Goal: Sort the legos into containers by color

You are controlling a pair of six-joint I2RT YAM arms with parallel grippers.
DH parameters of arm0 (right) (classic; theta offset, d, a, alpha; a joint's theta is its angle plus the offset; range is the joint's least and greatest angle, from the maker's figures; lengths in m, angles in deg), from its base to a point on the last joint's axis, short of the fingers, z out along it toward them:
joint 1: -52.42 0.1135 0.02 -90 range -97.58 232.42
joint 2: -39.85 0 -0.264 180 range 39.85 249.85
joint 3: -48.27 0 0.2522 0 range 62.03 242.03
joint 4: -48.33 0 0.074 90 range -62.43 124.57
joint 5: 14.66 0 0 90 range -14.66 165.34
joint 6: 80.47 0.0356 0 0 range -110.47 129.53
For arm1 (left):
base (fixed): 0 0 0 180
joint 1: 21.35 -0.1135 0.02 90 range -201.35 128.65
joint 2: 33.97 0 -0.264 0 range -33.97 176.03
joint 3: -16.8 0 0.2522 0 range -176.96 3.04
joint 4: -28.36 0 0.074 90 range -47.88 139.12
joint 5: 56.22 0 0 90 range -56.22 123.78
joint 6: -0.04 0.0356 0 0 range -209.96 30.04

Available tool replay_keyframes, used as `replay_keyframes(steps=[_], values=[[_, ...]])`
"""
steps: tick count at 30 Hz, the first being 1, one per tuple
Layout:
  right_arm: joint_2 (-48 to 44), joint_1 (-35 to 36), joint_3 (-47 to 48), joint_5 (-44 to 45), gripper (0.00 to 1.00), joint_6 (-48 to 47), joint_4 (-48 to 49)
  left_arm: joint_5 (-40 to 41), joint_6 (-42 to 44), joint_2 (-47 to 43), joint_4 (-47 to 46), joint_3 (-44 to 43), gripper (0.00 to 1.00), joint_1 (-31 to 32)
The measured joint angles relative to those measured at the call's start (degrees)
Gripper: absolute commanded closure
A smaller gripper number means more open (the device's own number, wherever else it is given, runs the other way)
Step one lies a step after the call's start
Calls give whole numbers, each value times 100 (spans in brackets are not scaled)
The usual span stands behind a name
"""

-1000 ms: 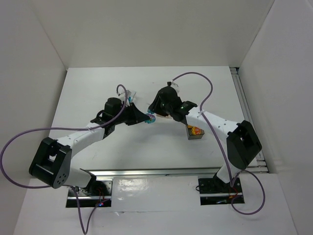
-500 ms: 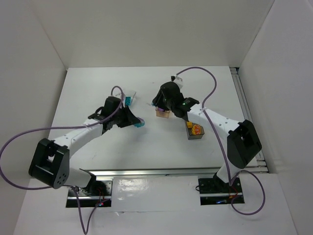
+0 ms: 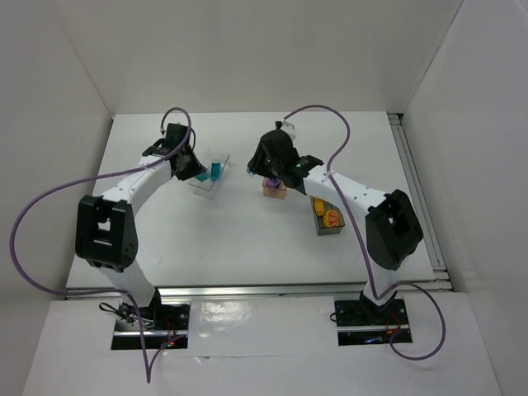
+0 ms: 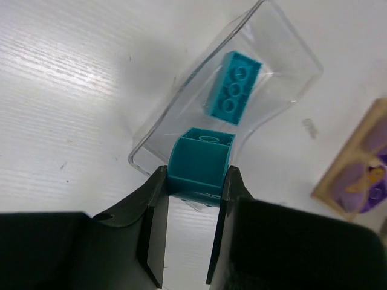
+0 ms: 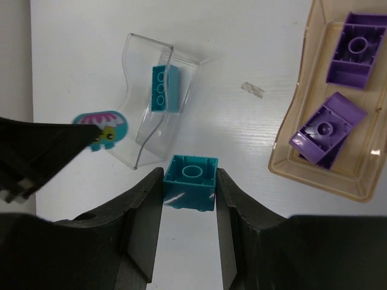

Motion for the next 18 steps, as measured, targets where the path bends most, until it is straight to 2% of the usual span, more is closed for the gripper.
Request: replay_keyframes(steps=[4,5,8,9,13,18], values=[[365,0,387,-98,71,-166,9,-35,146,529,221,-177,32,-20],[474,2,501,-136,71,-203,4,-44,168,575,280,-205,18,-20],[896,2,953,-299,70,-315,11,-48,236,570,424,-269,3,-20],[1036,9,1113,-345,70,-354,-7,-48,238,549,459,-293,0,-20],[1644,52,1727,-544,69,-525,-2,7,221,146,752,-317,0,-31],[2470,144,2625,-798,65,-721,-15,166,142,-1058,1082,-420,0,-236]])
